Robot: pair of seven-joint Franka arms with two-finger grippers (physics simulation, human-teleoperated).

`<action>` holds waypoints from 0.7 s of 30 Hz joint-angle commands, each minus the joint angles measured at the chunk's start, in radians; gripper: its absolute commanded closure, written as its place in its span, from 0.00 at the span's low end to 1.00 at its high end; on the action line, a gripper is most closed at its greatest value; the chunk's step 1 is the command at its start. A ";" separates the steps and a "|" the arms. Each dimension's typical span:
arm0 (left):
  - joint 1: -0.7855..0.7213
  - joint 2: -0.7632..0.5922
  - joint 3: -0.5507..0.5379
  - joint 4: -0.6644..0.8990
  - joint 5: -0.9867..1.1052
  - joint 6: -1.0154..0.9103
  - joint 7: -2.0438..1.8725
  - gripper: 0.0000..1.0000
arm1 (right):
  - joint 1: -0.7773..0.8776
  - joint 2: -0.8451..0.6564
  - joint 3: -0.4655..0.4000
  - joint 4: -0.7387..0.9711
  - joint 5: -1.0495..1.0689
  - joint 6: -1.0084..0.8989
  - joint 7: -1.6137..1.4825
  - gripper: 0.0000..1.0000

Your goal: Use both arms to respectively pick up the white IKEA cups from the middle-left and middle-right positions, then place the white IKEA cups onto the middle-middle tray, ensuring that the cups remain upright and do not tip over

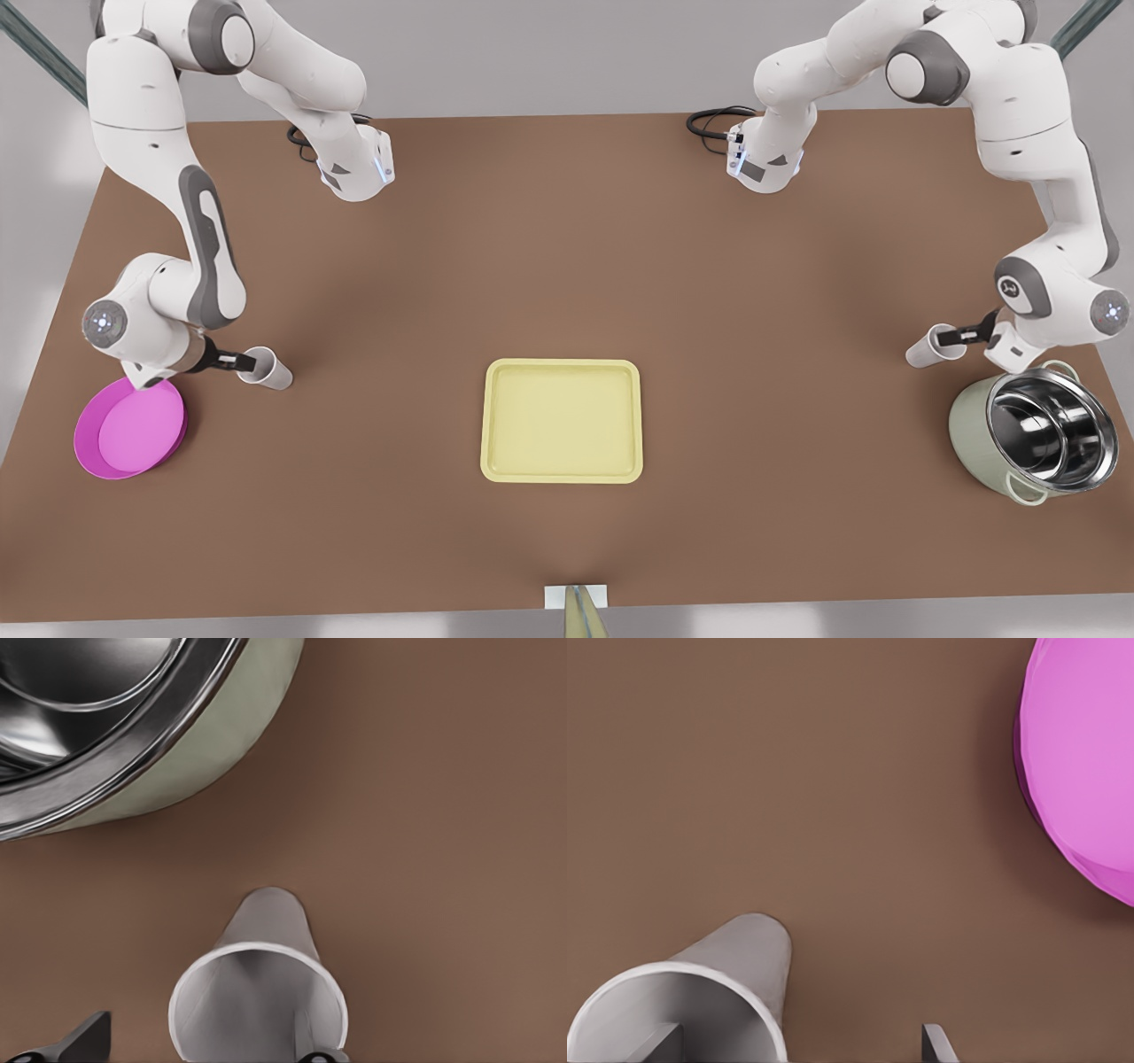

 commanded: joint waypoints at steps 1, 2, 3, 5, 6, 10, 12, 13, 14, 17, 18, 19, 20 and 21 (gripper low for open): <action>0.001 0.011 0.000 0.000 -0.009 0.074 0.164 0.00 | -0.001 -0.004 0.000 -0.020 0.000 0.066 -0.059 0.00; 0.001 0.015 0.000 0.000 -0.011 0.074 0.164 0.00 | -0.001 -0.004 0.000 -0.031 0.002 0.067 -0.059 0.00; 0.001 0.021 0.000 0.000 -0.011 0.074 0.162 0.00 | -0.001 0.003 0.000 -0.036 0.000 0.072 -0.059 0.00; 0.001 0.021 0.000 0.000 -0.033 0.072 0.159 0.19 | 0.001 0.017 0.000 -0.042 0.000 0.081 -0.059 0.00; 0.001 0.021 0.000 0.000 -0.037 0.072 0.159 0.40 | 0.001 0.017 0.001 -0.042 0.000 0.081 -0.059 0.00; 0.001 0.021 0.000 0.000 -0.037 0.062 0.159 0.53 | 0.002 0.037 0.001 -0.040 0.000 0.103 -0.058 0.00; -0.005 0.021 0.000 0.000 -0.037 0.062 0.159 0.56 | 0.001 0.065 0.001 -0.027 -0.001 0.107 -0.059 0.00; -0.008 0.029 0.000 0.002 -0.037 0.062 0.157 0.56 | 0.001 0.072 0.001 -0.019 0.000 0.104 -0.059 0.00; -0.011 0.029 0.000 0.003 -0.037 0.062 0.156 0.57 | -0.001 0.075 0.001 -0.019 -0.001 0.104 -0.059 0.02; -0.013 0.026 0.000 0.003 -0.037 0.058 0.159 0.72 | 0.001 0.072 0.003 -0.013 -0.001 0.094 -0.061 0.37; -0.019 0.026 0.000 0.003 -0.037 0.058 0.157 0.72 | 0.004 0.069 0.003 -0.011 0.000 0.092 -0.058 0.42; -0.023 0.024 0.000 0.003 -0.037 0.058 0.157 0.72 | 0.004 0.066 0.004 -0.011 -0.001 0.086 -0.058 0.46; -0.033 0.017 -0.003 0.003 -0.037 0.055 0.157 0.72 | 0.005 0.065 0.006 -0.011 -0.001 0.086 -0.061 0.48; -0.040 -0.003 -0.009 0.002 -0.041 0.031 0.156 0.72 | 0.007 0.065 0.007 -0.011 -0.001 0.086 -0.059 0.52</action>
